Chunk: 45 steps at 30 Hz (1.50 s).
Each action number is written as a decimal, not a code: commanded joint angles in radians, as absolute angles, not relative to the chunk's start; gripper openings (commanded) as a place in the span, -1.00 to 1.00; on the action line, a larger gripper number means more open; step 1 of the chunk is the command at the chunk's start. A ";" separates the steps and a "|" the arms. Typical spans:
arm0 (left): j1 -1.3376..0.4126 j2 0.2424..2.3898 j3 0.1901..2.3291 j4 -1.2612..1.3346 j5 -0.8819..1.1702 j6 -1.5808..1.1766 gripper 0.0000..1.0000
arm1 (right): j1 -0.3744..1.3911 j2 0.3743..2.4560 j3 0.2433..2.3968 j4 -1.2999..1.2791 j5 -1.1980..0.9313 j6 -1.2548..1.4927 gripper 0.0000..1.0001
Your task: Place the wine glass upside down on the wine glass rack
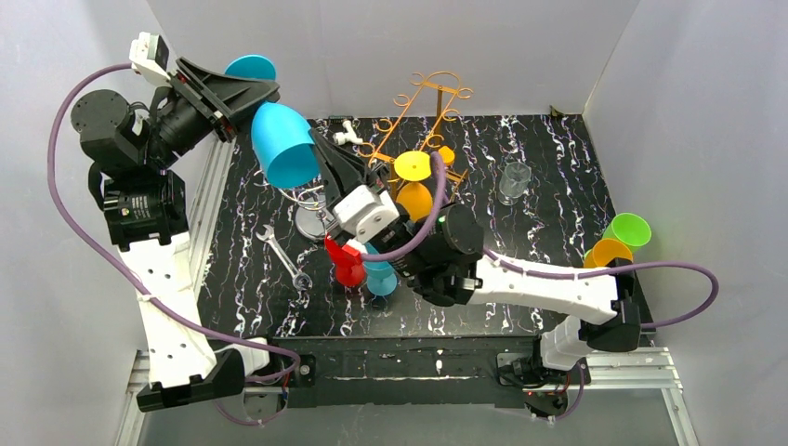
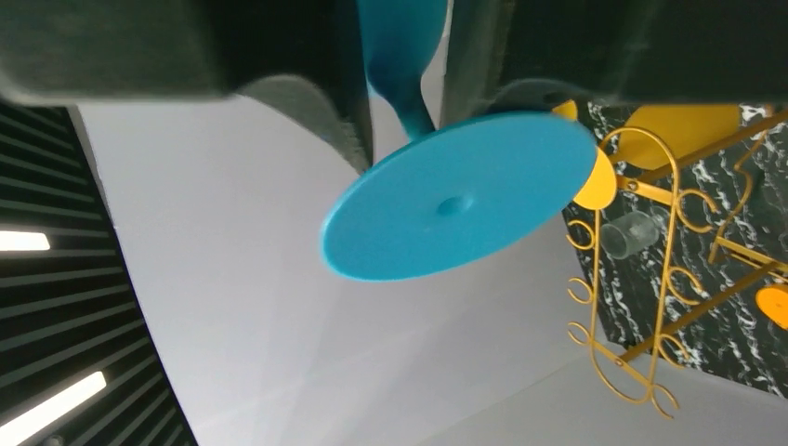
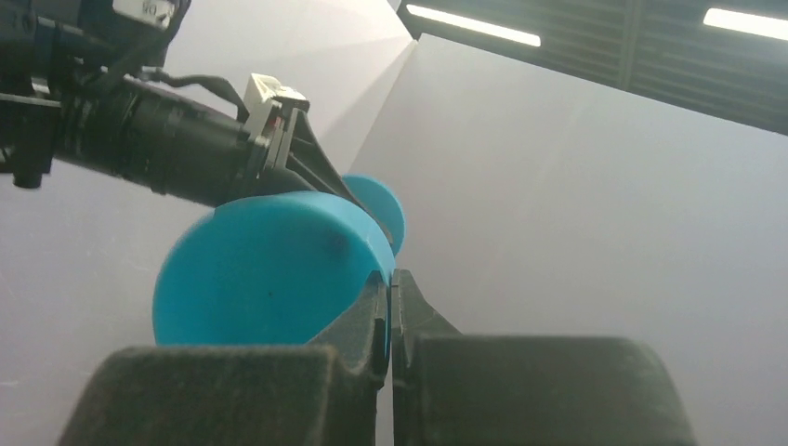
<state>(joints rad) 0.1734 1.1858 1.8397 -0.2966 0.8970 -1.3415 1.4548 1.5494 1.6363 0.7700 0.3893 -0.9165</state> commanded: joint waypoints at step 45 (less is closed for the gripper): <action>0.193 0.932 1.706 0.148 1.182 -0.773 -1.00 | 1.129 1.407 1.697 0.057 -0.506 0.359 0.97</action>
<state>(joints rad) 0.1909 0.9340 1.7191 0.1104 1.1713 -0.7601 1.1263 1.4185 1.6596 -0.0566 -0.3038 0.2836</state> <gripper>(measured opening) 0.116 0.983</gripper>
